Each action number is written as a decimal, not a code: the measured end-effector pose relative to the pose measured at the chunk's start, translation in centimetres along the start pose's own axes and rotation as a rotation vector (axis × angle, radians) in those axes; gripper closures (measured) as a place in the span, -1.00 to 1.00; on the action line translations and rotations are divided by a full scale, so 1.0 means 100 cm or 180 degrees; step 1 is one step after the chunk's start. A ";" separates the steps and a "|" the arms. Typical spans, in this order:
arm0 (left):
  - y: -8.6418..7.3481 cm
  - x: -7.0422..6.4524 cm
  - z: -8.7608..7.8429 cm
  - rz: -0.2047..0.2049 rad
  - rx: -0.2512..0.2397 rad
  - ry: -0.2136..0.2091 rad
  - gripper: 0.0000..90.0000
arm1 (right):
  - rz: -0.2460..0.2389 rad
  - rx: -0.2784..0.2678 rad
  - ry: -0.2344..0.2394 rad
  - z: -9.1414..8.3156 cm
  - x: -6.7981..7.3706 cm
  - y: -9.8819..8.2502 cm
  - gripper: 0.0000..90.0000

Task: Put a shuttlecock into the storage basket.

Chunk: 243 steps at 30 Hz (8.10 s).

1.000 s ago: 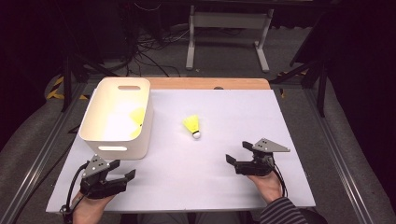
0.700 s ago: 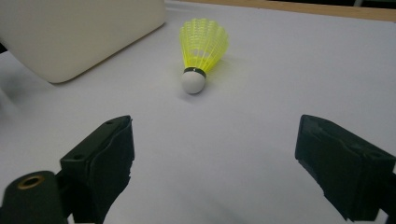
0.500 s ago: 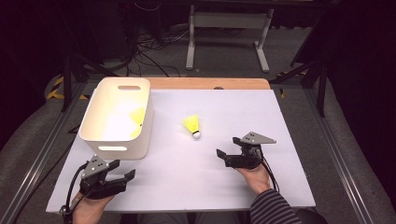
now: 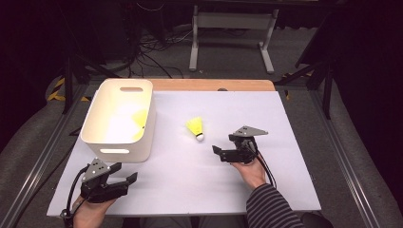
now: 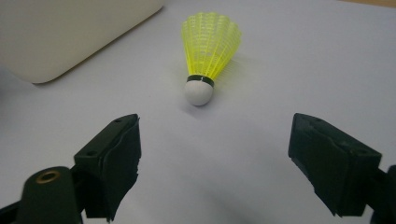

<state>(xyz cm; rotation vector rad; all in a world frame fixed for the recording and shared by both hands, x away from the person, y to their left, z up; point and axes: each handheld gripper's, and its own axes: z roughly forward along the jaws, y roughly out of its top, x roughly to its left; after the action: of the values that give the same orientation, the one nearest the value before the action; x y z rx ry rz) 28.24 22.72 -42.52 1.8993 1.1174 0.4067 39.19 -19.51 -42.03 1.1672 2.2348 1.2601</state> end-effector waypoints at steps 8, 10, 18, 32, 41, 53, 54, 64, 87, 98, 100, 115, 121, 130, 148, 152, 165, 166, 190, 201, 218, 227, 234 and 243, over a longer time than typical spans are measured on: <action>0.000 0.000 0.000 -0.0009 -0.0012 -0.0011 -0.34 | -0.0011 0.0087 0.0010 0.010 0.004 0.014 -0.58; 0.000 0.000 0.000 -0.0007 -0.0013 -0.0011 -0.34 | -0.0011 0.0130 0.0010 0.012 0.005 0.017 -0.56; 0.000 0.000 -0.001 0.0006 -0.0022 -0.0007 -0.34 | -0.0015 0.0389 -0.0001 0.026 0.008 0.032 -0.47; 0.000 0.000 -0.001 0.0026 -0.0030 -0.0022 -0.34 | -0.0072 0.0792 -0.0106 0.051 0.014 0.058 -0.31; 0.000 0.000 -0.001 0.0030 -0.0027 -0.0021 -0.34 | -0.0054 0.0972 -0.0121 0.064 0.013 0.063 -0.25; 0.000 0.000 -0.001 0.0040 -0.0036 -0.0019 -0.34 | -0.0060 0.1146 -0.0176 0.079 0.015 0.075 -0.08; 0.000 0.000 -0.001 0.0041 -0.0033 -0.0020 -0.34 | -0.0054 0.1169 -0.0182 0.080 0.015 0.075 -0.07; 0.000 0.000 0.000 0.0042 -0.0026 -0.0022 -0.34 | -0.0085 0.1352 -0.0200 0.094 0.016 0.075 0.11; 0.000 -0.001 0.000 0.0089 0.0008 -0.0016 -0.34 | -0.0163 0.1566 -0.0268 0.111 0.020 0.072 0.39; 0.000 -0.001 0.001 0.0080 0.0008 -0.0026 -0.34 | -0.0209 0.1587 -0.0232 0.111 0.020 0.072 0.44; 0.000 -0.001 0.001 0.0090 0.0016 -0.0027 -0.34 | -0.0224 0.1594 -0.0223 0.110 0.020 0.072 0.44; 0.000 -0.002 0.002 0.0100 0.0033 -0.0028 -0.34 | -0.0344 0.1606 -0.0231 0.095 0.019 0.070 0.44; 0.001 -0.002 0.002 0.0099 0.0035 -0.0024 -0.34 | -0.0370 0.1611 -0.0211 0.086 0.015 0.066 0.44; 0.001 -0.003 0.002 0.0100 0.0041 -0.0013 -0.34 | -0.0412 0.1564 -0.0163 0.073 0.015 0.060 0.44; 0.002 -0.005 0.004 0.0087 0.0033 -0.0001 -0.34 | -0.0548 0.1533 -0.0067 0.044 0.021 0.054 0.44; 0.002 -0.006 0.004 0.0102 0.0031 -0.0002 -0.34 | -0.0585 0.1520 -0.0047 0.039 0.024 0.052 0.44; 0.006 -0.009 0.005 0.0142 0.0043 -0.0029 -0.34 | -0.0622 0.1499 0.0056 0.024 0.026 0.039 0.44; 0.007 -0.010 0.005 0.0141 0.0046 -0.0024 -0.34 | -0.0619 0.1493 0.0058 0.023 0.027 0.038 0.44; 0.016 -0.019 0.007 0.0277 0.0117 -0.0060 -0.34 | -0.0739 0.1472 0.0170 0.008 0.037 0.027 0.44; 0.020 -0.021 0.010 0.0292 0.0152 -0.0086 -0.33 | -0.0798 0.1489 0.0211 0.007 0.041 0.025 0.44; 0.032 -0.029 0.021 0.0371 0.0240 -0.0205 -0.31 | -0.0822 0.1486 0.0255 0.006 0.044 0.024 0.44; 0.040 -0.035 0.029 0.0423 0.0286 -0.0244 -0.31 | -0.0840 0.1492 0.0283 0.006 0.046 0.024 0.44; 0.044 -0.038 0.039 0.0446 0.0343 -0.0293 -0.31 | -0.0876 0.1500 0.0321 0.007 0.049 0.024 0.44; 0.051 -0.041 0.049 0.0457 0.0402 -0.0340 -0.30 | -0.0890 0.1501 0.0354 0.009 0.052 0.025 0.44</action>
<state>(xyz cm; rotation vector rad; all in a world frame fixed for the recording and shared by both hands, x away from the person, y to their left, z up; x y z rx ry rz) 31.92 15.64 -40.60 2.0945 0.9594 0.3159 37.76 -14.28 -39.91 0.8930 2.7563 0.7256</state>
